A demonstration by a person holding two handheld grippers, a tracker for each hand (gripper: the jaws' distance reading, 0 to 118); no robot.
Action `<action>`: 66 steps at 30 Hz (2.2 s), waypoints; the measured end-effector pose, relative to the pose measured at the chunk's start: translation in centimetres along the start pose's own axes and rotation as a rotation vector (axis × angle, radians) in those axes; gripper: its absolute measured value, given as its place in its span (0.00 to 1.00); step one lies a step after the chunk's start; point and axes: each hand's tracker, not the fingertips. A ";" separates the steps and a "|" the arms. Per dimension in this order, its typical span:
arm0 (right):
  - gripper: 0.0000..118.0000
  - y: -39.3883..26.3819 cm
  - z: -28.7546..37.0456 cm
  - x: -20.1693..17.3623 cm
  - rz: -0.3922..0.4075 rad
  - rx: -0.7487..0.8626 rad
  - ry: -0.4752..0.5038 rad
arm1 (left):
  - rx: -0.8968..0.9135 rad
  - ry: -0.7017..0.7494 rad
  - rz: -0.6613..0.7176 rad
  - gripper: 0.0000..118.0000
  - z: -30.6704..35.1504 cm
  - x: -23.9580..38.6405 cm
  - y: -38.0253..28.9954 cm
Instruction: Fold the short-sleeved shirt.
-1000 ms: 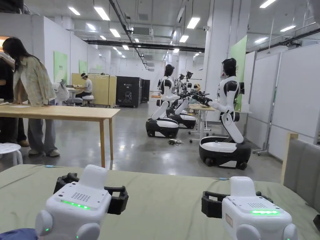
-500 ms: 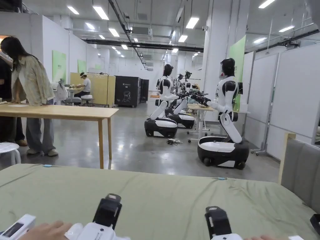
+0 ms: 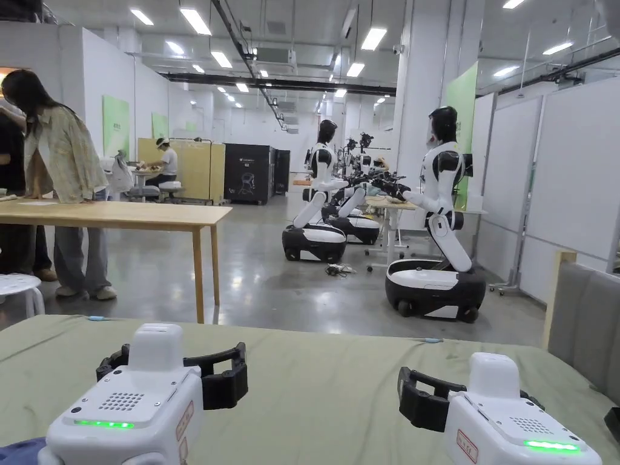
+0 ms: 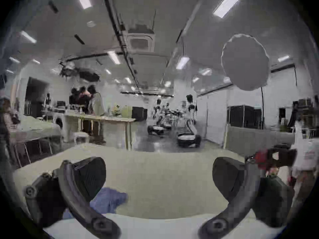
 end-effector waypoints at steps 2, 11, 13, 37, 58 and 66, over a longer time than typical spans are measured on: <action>1.00 0.3 0.1 -0.4 0.001 -0.014 -0.001 | -0.015 0.014 -0.014 1.00 -0.1 0.0 0.0; 0.85 0.7 0.4 -1.0 0.049 -0.030 -0.016 | -0.042 0.040 -0.031 0.86 -0.6 0.5 -0.1; 0.48 0.7 0.4 -1.0 0.051 -0.036 -0.026 | -0.052 0.039 -0.050 0.48 -0.7 0.7 -0.3; 0.01 -2.4 -1.4 -19.4 0.137 -0.061 0.324 | -0.165 0.396 -0.044 0.00 8.0 -15.4 -1.4; 0.01 -10.6 -8.4 -23.0 0.293 -0.217 0.344 | -0.749 0.292 0.091 1.00 -15.1 -25.1 -18.9; 0.01 -12.6 -10.0 -21.1 0.296 -0.292 0.305 | -0.929 0.302 0.182 0.63 -18.7 -27.3 -23.0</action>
